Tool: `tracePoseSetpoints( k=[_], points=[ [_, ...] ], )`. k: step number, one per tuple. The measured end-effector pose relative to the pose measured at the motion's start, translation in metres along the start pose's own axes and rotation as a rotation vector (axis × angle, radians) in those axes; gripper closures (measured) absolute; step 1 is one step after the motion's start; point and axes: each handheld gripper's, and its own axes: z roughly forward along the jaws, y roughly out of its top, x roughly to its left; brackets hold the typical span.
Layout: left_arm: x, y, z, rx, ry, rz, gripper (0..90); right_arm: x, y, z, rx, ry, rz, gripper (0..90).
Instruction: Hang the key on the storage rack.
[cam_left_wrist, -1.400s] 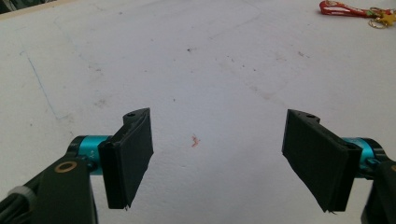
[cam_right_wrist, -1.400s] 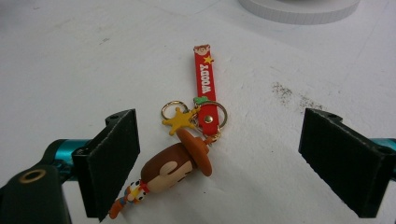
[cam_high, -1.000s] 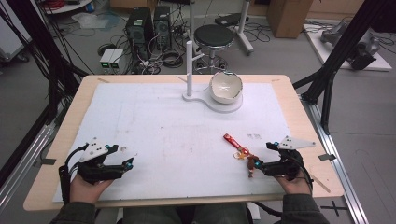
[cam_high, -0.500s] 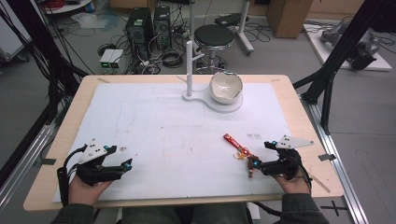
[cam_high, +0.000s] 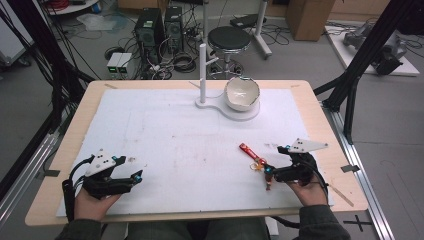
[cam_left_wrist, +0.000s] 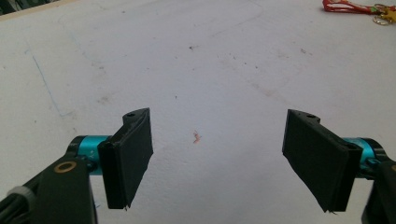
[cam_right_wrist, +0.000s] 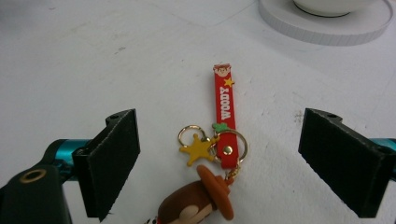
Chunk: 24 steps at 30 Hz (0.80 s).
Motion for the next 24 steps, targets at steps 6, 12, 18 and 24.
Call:
tracePoseSetpoints(
  k=[6,12,18,24],
  points=[
    [0.0,0.001,0.001,0.001,-0.001,0.0,24.7,0.0,0.012,0.011,0.063,-0.018,-0.038,19.3],
    [0.0,0.001,0.001,0.002,-0.001,0.004,24.6,-0.005,0.019,0.018,0.096,-0.032,-0.033,21.9],
    [-0.001,0.001,0.001,0.002,-0.001,0.004,24.5,-0.009,0.03,0.033,0.147,-0.034,-0.031,26.4],
    [0.0,0.002,0.001,-0.001,0.002,0.003,24.3,-0.008,0.035,0.05,0.211,-0.031,-0.042,32.4]
  ],
)
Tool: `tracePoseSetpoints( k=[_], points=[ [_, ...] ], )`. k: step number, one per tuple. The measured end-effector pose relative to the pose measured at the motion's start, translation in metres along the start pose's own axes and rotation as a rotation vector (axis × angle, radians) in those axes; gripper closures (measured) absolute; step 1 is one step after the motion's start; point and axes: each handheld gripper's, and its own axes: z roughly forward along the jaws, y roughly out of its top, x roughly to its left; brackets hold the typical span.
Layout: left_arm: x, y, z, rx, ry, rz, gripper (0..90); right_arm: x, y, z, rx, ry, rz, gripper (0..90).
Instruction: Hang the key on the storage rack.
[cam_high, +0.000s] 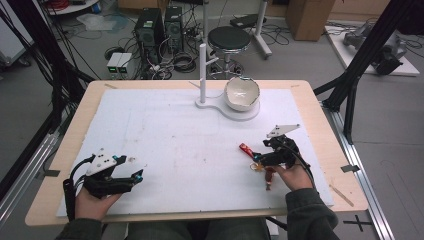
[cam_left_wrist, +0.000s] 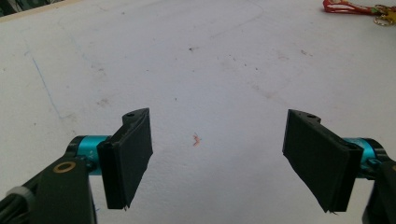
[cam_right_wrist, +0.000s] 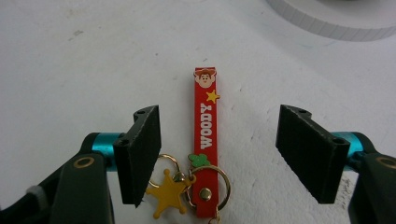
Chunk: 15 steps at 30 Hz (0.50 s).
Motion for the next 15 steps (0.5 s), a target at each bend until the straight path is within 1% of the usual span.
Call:
tracePoseSetpoints(
  k=[1,3,4,5,6,7,9,11,13,15],
  points=[
    [0.0,0.0,0.0,0.001,-0.001,-0.002,24.3,0.0,0.0,0.0,0.0,0.0,0.0,32.4],
    [0.0,0.0,0.0,0.0,-0.001,-0.001,24.2,0.002,0.004,0.007,0.026,0.0,-0.007,35.5],
    [0.0,0.0,0.0,0.0,-0.001,0.0,24.2,0.002,0.004,0.007,0.026,0.0,-0.007,35.5],
    [0.0,0.0,0.0,-0.002,0.001,-0.001,24.2,0.003,0.006,0.012,0.046,0.001,-0.02,37.3],
    [0.0,0.0,0.0,-0.002,-0.001,0.002,24.2,0.003,0.006,0.012,0.046,0.001,-0.02,37.3],
    [0.0,0.0,0.0,-0.003,-0.002,0.001,24.1,0.004,0.008,0.017,0.064,0.003,-0.023,39.0],
    [0.0,0.0,0.0,-0.003,0.0,0.001,24.0,0.004,0.01,0.019,0.074,0.004,-0.025,39.7],
    [0.0,0.001,0.0,-0.003,0.0,0.003,24.0,0.005,0.013,0.025,0.09,0.008,-0.034,43.2],
    [0.0,0.001,0.0,-0.004,0.001,0.001,23.9,0.006,0.014,0.027,0.097,0.01,-0.034,44.2],
    [0.0,0.0,-0.001,-0.004,-0.004,-0.002,23.9,0.006,0.016,0.033,0.12,0.009,-0.041,47.1]
  ],
)
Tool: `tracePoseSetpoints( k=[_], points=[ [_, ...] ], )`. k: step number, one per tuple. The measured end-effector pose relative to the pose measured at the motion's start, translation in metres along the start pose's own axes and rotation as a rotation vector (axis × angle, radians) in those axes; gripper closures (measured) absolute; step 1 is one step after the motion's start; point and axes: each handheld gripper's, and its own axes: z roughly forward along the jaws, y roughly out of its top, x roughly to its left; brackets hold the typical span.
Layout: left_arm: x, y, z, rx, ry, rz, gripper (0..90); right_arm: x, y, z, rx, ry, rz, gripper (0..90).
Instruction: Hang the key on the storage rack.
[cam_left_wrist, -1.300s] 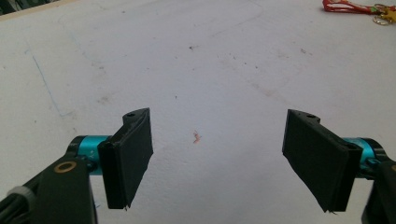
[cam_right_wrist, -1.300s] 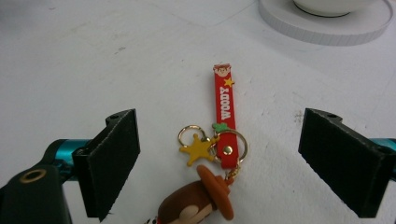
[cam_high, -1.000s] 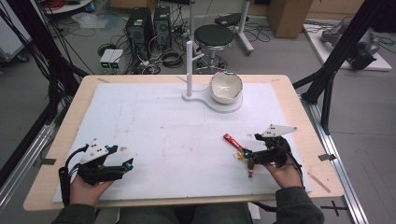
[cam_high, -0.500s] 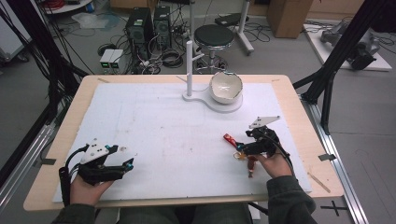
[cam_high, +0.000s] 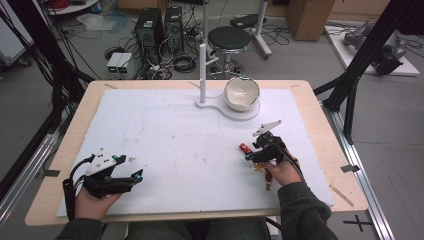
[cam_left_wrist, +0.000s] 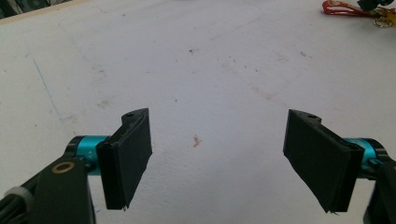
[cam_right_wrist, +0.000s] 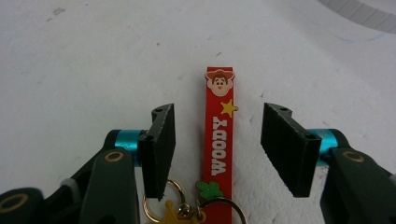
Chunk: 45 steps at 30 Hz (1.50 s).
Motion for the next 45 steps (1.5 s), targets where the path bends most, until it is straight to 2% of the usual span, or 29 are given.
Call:
tracePoseSetpoints(
  k=[6,12,19,26,29,38,44,45],
  points=[
    [0.001,-0.001,-0.001,-0.006,0.004,-0.002,23.8,-0.001,0.002,0.011,0.044,-0.009,-0.002,52.4],
    [0.001,-0.001,-0.001,-0.007,0.002,-0.002,23.7,0.001,0.007,0.015,0.061,-0.009,0.006,59.1],
    [0.002,-0.001,-0.002,-0.005,0.004,0.0,23.7,-0.004,0.012,0.017,0.083,0.021,0.037,71.1],
    [0.002,-0.001,-0.002,-0.009,0.003,-0.004,23.7,-0.007,0.012,0.017,0.076,0.028,0.06,71.9],
    [0.002,-0.001,-0.002,-0.01,0.004,-0.004,23.7,-0.008,0.011,0.014,0.066,0.038,0.08,72.1],
    [0.002,-0.001,-0.002,-0.012,0.005,-0.001,23.7,-0.012,0.01,0.0,-0.033,0.097,0.116,72.5],
    [0.001,0.0,-0.002,-0.011,0.005,0.001,23.7,-0.011,0.015,-0.014,-0.102,0.122,0.119,72.7],
    [0.001,0.0,-0.002,-0.012,0.005,0.001,23.7,-0.011,0.016,-0.017,-0.113,0.126,0.108,72.7]
  ],
)
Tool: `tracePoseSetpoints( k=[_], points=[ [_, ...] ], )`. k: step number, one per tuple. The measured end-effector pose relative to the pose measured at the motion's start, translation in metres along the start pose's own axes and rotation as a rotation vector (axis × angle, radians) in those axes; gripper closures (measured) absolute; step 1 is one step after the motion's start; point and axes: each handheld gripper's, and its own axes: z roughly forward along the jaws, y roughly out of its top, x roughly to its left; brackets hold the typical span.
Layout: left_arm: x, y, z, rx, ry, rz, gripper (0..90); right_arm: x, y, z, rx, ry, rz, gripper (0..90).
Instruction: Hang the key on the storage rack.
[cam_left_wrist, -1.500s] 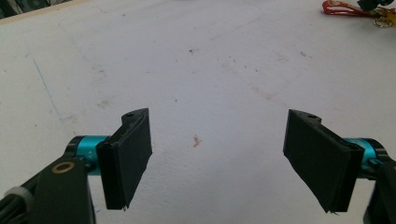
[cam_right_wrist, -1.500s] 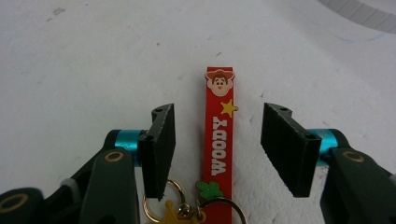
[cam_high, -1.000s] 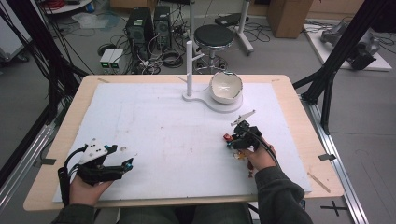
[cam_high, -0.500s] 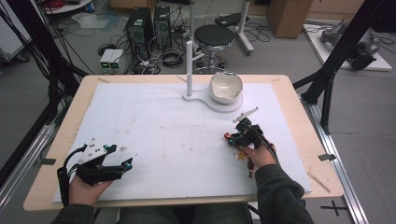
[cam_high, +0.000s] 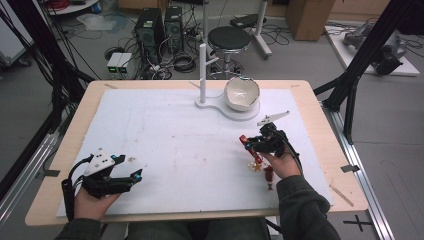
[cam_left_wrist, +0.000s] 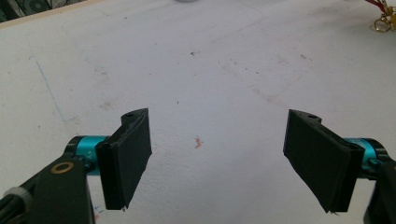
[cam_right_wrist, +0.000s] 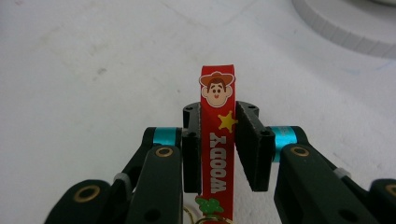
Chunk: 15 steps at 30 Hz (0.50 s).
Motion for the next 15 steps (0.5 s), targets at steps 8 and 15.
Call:
tracePoseSetpoints(
  k=[8,15],
  points=[
    [0.0,0.0,-0.001,-0.005,0.002,-0.002,23.6,0.014,0.02,-0.015,-0.066,0.031,-0.043,72.8],
    [0.001,0.0,-0.002,-0.006,0.005,0.003,23.5,0.018,0.034,-0.019,-0.132,0.079,-0.048,72.8]
  ],
)
